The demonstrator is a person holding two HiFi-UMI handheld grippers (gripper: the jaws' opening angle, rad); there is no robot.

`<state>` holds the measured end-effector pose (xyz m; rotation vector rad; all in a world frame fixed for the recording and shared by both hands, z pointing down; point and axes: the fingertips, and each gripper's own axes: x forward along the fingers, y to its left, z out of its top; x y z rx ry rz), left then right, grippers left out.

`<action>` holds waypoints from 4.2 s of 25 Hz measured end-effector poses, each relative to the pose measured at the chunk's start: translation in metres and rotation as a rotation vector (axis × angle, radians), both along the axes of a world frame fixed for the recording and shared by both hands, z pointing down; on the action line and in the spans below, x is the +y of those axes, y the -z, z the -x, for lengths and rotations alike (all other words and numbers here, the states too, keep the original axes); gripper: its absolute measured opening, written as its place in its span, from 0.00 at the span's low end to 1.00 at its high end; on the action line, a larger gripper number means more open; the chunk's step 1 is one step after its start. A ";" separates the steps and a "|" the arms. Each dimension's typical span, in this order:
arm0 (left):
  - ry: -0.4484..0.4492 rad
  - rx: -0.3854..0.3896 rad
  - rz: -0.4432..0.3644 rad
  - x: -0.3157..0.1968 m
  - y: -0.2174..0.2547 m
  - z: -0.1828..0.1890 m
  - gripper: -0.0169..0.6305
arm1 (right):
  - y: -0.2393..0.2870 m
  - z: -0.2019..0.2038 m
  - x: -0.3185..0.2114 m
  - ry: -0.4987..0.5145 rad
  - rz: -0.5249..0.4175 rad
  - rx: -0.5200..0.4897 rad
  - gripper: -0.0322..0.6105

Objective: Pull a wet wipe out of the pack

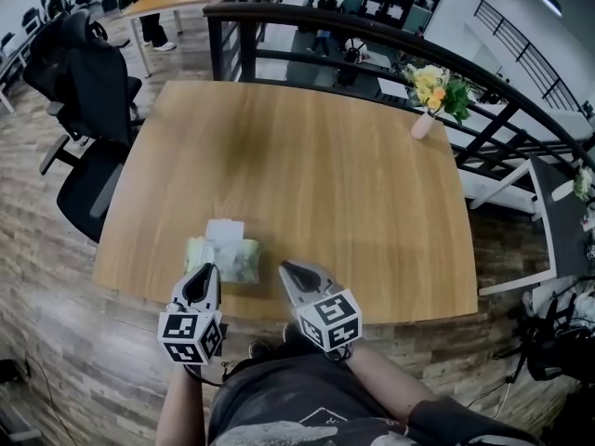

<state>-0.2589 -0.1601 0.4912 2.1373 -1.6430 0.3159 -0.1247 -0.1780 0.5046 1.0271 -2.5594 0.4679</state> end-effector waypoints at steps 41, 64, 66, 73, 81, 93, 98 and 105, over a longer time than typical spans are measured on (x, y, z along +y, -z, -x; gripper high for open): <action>-0.073 -0.065 0.152 -0.041 -0.044 0.046 0.06 | -0.032 0.100 -0.008 0.210 0.097 0.021 0.26; -0.269 -0.084 0.167 -0.041 -0.055 0.052 0.06 | -0.058 0.139 -0.019 0.216 0.134 0.206 0.45; -0.276 -0.086 0.168 -0.041 -0.056 0.053 0.06 | -0.058 0.141 -0.019 0.221 0.131 0.207 0.44; -0.280 -0.086 0.172 -0.041 -0.058 0.054 0.06 | -0.059 0.138 -0.021 0.201 0.139 0.208 0.38; -0.260 -0.084 0.167 -0.038 -0.053 0.057 0.06 | -0.062 0.140 -0.019 0.195 0.136 0.254 0.12; -0.206 -0.082 0.170 -0.035 -0.053 0.056 0.06 | -0.059 0.129 -0.017 0.210 0.136 0.237 0.10; -0.183 -0.085 0.173 -0.035 -0.052 0.055 0.06 | -0.058 0.125 -0.017 0.220 0.133 0.232 0.10; -0.153 -0.086 0.178 -0.033 -0.053 0.056 0.06 | -0.059 0.122 -0.017 0.238 0.123 0.228 0.10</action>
